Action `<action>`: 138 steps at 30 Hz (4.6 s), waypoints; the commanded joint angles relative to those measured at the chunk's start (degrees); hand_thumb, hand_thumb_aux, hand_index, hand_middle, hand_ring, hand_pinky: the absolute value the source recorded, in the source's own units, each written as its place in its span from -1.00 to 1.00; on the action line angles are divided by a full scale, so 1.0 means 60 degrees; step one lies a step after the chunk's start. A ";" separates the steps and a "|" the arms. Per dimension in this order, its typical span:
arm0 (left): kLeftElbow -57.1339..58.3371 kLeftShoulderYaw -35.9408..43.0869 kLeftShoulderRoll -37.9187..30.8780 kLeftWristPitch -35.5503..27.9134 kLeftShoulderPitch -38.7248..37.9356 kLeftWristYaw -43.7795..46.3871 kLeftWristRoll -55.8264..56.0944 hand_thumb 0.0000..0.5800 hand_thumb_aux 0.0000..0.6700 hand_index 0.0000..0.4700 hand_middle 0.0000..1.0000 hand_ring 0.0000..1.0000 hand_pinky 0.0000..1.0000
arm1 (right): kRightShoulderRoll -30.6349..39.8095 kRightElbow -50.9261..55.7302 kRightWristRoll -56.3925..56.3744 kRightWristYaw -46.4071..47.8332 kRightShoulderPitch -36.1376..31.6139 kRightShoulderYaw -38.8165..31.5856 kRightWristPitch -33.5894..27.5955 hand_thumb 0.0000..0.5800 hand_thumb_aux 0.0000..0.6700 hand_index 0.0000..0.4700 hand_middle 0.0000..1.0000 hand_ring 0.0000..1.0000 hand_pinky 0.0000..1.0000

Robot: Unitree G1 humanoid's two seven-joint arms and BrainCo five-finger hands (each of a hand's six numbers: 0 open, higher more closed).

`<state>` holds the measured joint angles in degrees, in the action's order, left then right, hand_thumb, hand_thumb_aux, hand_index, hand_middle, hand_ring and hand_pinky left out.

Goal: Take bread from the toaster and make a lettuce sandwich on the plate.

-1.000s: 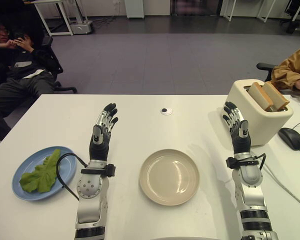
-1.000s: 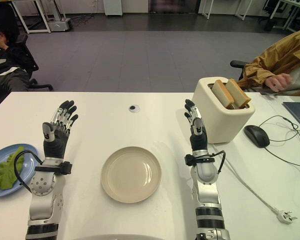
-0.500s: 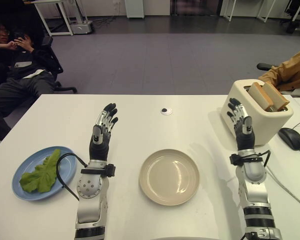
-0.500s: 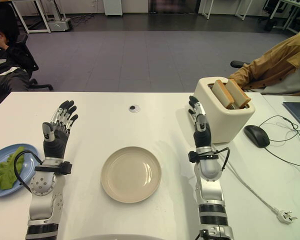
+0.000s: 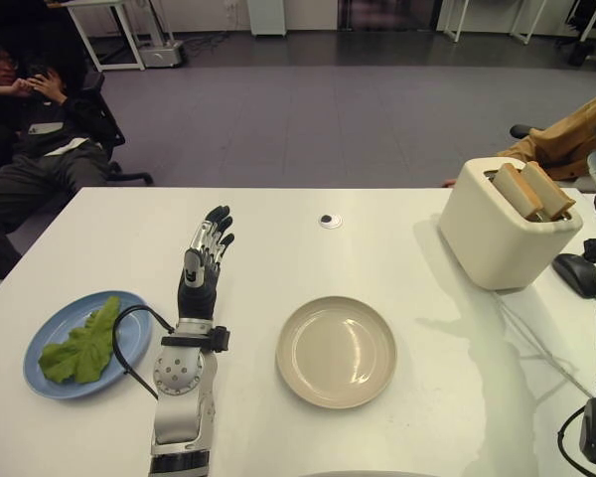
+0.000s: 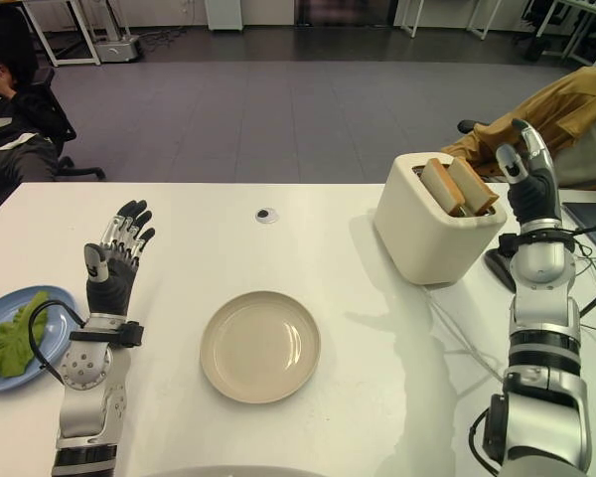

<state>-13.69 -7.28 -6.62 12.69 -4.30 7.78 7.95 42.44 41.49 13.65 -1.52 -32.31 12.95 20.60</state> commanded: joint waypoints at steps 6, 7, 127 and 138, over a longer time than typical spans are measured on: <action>-0.0009 -0.0048 -0.0010 -0.0029 -0.0106 0.0008 0.0046 -1.00 -1.00 -1.00 -1.00 -1.00 -1.00 | 0.0211 0.3138 0.0984 -0.0554 -0.0926 -0.1413 0.0288 -0.11 -0.49 -0.49 -1.00 -1.00 -1.00; -0.0016 -0.0057 -0.0014 -0.0028 -0.0113 0.0008 0.0051 -1.00 -1.00 -1.00 -1.00 -1.00 -1.00 | 0.0225 0.3342 0.0998 -0.0608 -0.0994 -0.1476 0.0296 0.22 -0.25 -0.25 -1.00 -1.00 -1.00; -0.0231 0.0054 0.0172 0.0244 -0.0337 -0.0072 -0.0028 -1.00 -1.00 -1.00 -1.00 -1.00 -1.00 | -0.2416 -1.0822 -0.8257 0.4786 0.4884 -0.4089 -0.9931 1.00 1.00 1.00 -1.00 -1.00 -1.00; -0.0267 0.0073 0.0177 0.0276 -0.0357 -0.0089 -0.0123 -1.00 -1.00 -1.00 -1.00 -1.00 -1.00 | -0.3235 -1.0385 -0.5604 0.4004 0.4705 -0.4549 -0.7990 -1.00 -1.00 -1.00 -1.00 -1.00 -1.00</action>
<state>-14.89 -7.19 -5.47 14.87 -6.16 7.45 7.86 25.21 -21.85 -22.43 24.61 -2.67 -15.88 -30.97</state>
